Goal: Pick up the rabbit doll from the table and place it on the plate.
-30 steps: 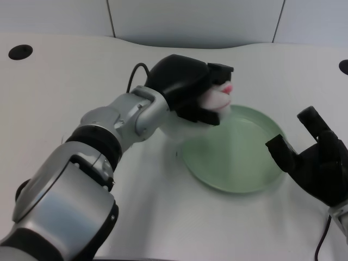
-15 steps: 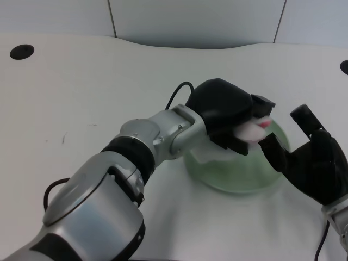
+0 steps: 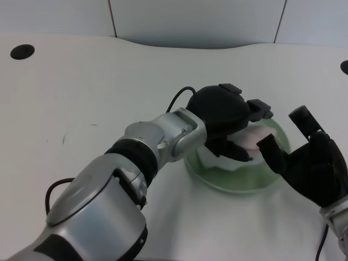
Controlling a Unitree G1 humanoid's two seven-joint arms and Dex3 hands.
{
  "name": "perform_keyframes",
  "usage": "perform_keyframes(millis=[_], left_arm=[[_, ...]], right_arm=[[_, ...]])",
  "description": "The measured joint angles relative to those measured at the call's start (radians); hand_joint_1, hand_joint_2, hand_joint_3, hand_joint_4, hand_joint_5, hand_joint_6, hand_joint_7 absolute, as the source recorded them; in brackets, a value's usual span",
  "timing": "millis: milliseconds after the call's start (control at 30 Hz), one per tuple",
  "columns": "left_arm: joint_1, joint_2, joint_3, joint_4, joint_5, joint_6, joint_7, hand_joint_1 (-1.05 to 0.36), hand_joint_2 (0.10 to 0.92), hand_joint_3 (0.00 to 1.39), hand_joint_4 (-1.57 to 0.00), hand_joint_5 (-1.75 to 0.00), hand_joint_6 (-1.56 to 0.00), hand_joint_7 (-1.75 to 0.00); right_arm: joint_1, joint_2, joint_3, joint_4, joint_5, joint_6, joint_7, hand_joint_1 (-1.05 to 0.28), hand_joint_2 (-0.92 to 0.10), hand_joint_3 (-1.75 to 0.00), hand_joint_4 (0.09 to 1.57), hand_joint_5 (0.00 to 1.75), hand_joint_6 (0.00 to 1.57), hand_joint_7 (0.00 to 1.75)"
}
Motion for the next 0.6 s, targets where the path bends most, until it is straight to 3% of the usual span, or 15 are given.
perform_keyframes(millis=[300,433,500,600], left_arm=[[0.023,-0.014,0.175,-0.001,-0.181,-0.026,-0.242,-1.05,0.921,0.85,0.00,0.00,0.00,0.00],[0.048,-0.025,0.283,-0.001,-0.283,-0.012,-0.366,-1.05,0.921,0.84,0.00,0.00,0.00,0.00],[0.060,-0.025,0.343,-0.001,-0.337,-0.004,-0.433,-1.05,0.921,0.87,0.00,0.00,0.00,0.00],[0.067,-0.008,0.442,-0.008,-0.441,-0.007,-0.547,-1.05,0.921,0.92,0.00,0.00,0.00,0.00]], right_arm=[[0.000,-0.001,0.000,0.000,0.008,0.002,0.005,-0.60,-0.92,-0.12,0.79,1.75,0.80,1.75],[-0.006,-0.001,0.001,0.000,0.018,0.001,0.020,-0.60,-0.92,-0.14,0.77,1.75,0.80,1.75],[-0.012,-0.002,0.001,0.000,0.032,0.000,0.025,-0.60,-0.92,-0.13,0.77,1.75,0.80,1.75],[-0.010,-0.008,0.002,-0.001,0.030,-0.001,0.014,-0.61,-0.92,-0.13,0.76,1.75,0.81,1.75]])
